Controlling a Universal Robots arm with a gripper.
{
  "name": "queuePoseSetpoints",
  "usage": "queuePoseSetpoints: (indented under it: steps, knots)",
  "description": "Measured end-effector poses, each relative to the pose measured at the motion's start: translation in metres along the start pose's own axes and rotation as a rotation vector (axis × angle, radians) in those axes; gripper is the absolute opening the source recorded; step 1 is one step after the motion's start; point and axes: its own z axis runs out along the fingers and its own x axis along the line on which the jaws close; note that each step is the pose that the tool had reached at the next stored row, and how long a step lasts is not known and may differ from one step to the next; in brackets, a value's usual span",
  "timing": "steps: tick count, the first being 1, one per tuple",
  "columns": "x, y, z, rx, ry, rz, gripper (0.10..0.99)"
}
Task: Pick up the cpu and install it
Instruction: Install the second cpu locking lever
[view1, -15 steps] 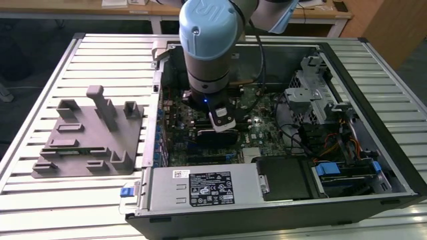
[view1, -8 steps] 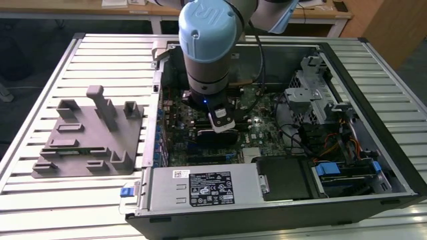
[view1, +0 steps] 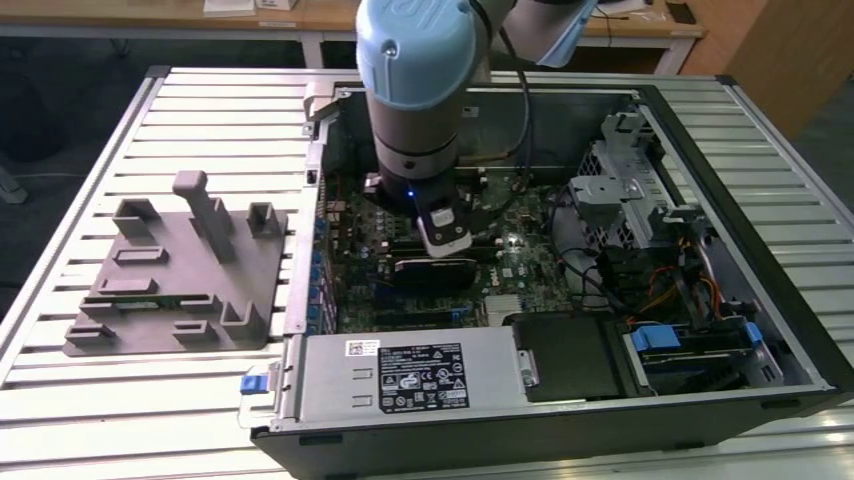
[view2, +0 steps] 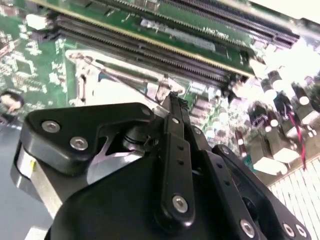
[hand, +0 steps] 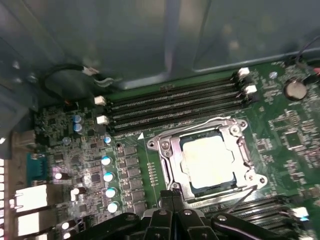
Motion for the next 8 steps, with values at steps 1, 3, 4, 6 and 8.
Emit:
queuePoseSetpoints:
  steps: [1,3,4,6,8]
  knots:
    - [0.0000,0.0012,-0.0037,0.000,-0.0001,0.000,0.106]
    - [0.0001,0.0036,-0.0115,0.000,0.0000,0.000,0.106]
    - [0.0001,0.0049,-0.0153,0.000,0.0000,0.000,0.106]
    - [0.0002,0.0072,-0.0228,0.000,-0.0001,0.000,0.106]
    - [0.0002,0.0094,-0.0299,0.000,0.0000,0.000,0.106]
